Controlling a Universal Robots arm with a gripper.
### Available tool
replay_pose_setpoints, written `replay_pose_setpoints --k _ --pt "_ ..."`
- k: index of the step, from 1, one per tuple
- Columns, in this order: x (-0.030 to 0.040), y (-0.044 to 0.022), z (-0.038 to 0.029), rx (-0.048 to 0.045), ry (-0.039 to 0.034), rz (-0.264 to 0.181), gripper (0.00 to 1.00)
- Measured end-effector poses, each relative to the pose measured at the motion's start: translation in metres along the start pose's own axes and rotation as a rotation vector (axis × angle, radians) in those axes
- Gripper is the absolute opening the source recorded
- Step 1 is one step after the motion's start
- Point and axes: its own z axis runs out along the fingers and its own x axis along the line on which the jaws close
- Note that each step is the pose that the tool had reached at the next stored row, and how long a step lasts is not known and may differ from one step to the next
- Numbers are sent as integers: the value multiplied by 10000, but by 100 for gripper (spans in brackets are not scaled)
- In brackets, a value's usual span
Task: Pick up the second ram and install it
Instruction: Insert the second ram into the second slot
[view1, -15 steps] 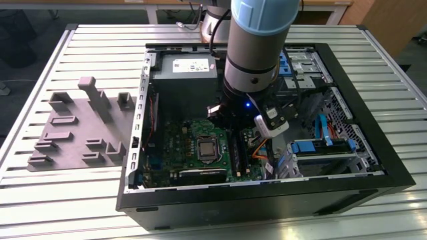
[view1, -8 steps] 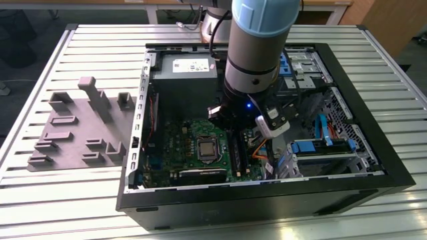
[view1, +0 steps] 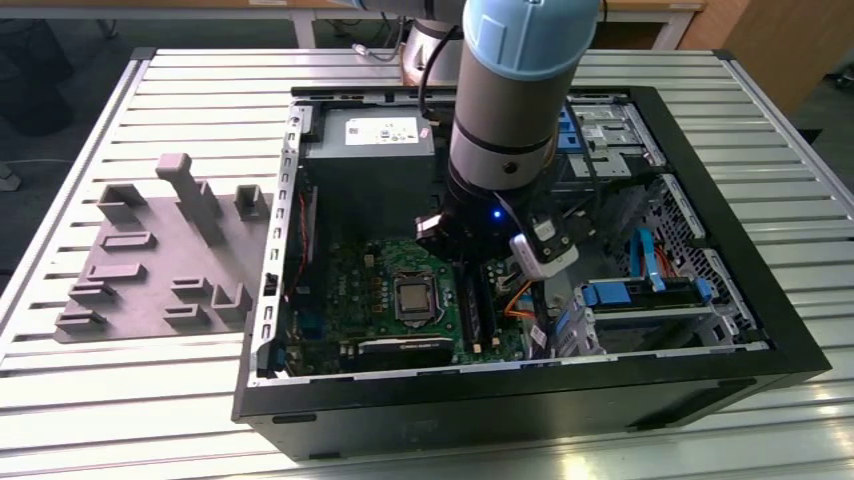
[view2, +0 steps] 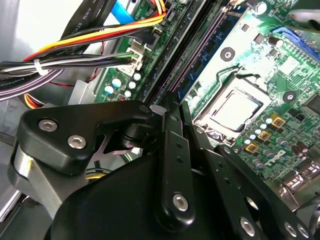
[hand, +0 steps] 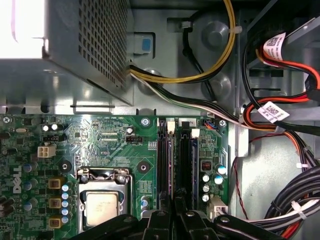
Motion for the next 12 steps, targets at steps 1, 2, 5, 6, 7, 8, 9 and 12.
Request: replay_pose_setpoints --k 1,2,5,6,7,8,9,12 --pt "0 0 4 1 2 0 14" --pt "0 0 7 0 3 0 14" --pt "0 0 13 1 5 0 14" --pt "0 0 13 1 4 0 14" --pt "0 0 13 0 4 0 14" --pt "-1 0 13 0 4 1 14" --pt "-2 0 14 0 5 4 14" --pt "-2 0 22 -2 4 7 14"
